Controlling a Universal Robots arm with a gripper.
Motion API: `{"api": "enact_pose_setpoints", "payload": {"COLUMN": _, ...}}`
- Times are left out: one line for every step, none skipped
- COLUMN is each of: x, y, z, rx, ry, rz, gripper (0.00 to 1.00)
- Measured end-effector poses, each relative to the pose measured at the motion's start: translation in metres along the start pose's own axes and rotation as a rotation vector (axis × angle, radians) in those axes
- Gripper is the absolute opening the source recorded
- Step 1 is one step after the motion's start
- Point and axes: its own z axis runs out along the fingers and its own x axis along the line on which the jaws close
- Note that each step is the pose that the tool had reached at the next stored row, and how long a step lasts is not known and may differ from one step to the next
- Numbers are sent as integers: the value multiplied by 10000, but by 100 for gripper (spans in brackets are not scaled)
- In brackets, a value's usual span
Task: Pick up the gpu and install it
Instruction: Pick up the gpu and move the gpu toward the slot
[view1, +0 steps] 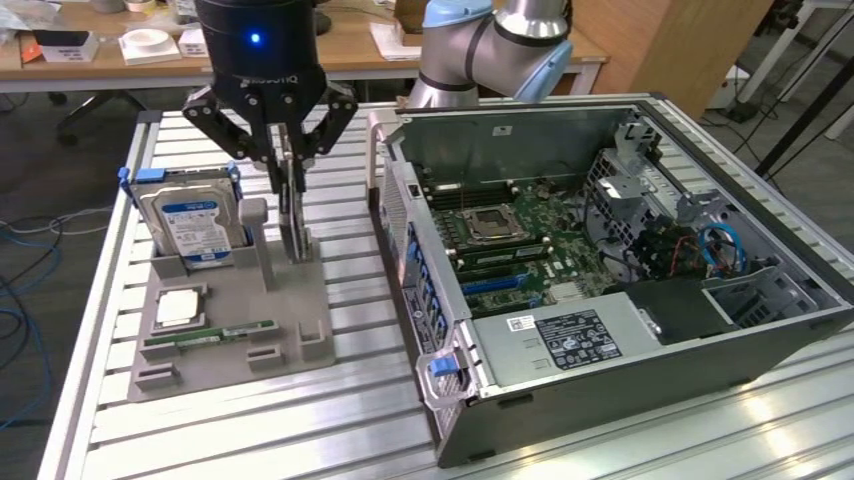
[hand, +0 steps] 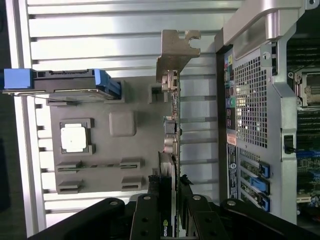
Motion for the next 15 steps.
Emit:
{"api": "enact_pose_setpoints", "payload": {"x": 0, "y": 0, "z": -15, "rx": 1, "ry": 0, "rz": 0, "gripper": 26}}
{"api": "enact_pose_setpoints", "payload": {"x": -1, "y": 0, "z": -29, "rx": 2, "ry": -1, "rz": -1, "gripper": 26}}
{"api": "enact_pose_setpoints", "payload": {"x": -1, "y": 1, "z": -44, "rx": 5, "ry": -1, "rz": 0, "gripper": 26}}
{"api": "enact_pose_setpoints", "payload": {"x": -1, "y": 1, "z": -64, "rx": 7, "ry": 0, "rz": 0, "gripper": 26}}
{"api": "enact_pose_setpoints", "payload": {"x": -2, "y": 1, "z": -79, "rx": 9, "ry": -1, "rz": 0, "gripper": 26}}
{"api": "enact_pose_setpoints", "payload": {"x": -2, "y": 2, "z": -96, "rx": 11, "ry": -1, "rz": 0, "gripper": 26}}
{"api": "enact_pose_setpoints", "payload": {"x": -3, "y": 2, "z": -113, "rx": 13, "ry": 0, "rz": 0, "gripper": 26}}
{"api": "enact_pose_setpoints", "payload": {"x": -3, "y": 2, "z": -131, "rx": 14, "ry": -1, "rz": -1, "gripper": 26}}
{"api": "enact_pose_setpoints", "payload": {"x": -3, "y": 3, "z": -149, "rx": 14, "ry": -1, "rz": 0, "gripper": 26}}
{"api": "enact_pose_setpoints", "payload": {"x": -5, "y": 3, "z": -193, "rx": 15, "ry": -2, "rz": 0, "gripper": 26}}
{"api": "enact_pose_setpoints", "payload": {"x": -6, "y": 4, "z": -248, "rx": 18, "ry": -2, "rz": -1, "gripper": 26}}
{"api": "enact_pose_setpoints", "payload": {"x": -8, "y": 6, "z": -339, "rx": 21, "ry": -1, "rz": 0, "gripper": 26}}
{"api": "enact_pose_setpoints", "payload": {"x": -9, "y": 6, "z": -359, "rx": 21, "ry": 0, "rz": 0, "gripper": 26}}
{"api": "enact_pose_setpoints", "payload": {"x": -9, "y": 7, "z": -379, "rx": 22, "ry": 1, "rz": -1, "gripper": 26}}
{"api": "enact_pose_setpoints", "payload": {"x": -9, "y": 7, "z": -398, "rx": 22, "ry": 1, "rz": 0, "gripper": 26}}
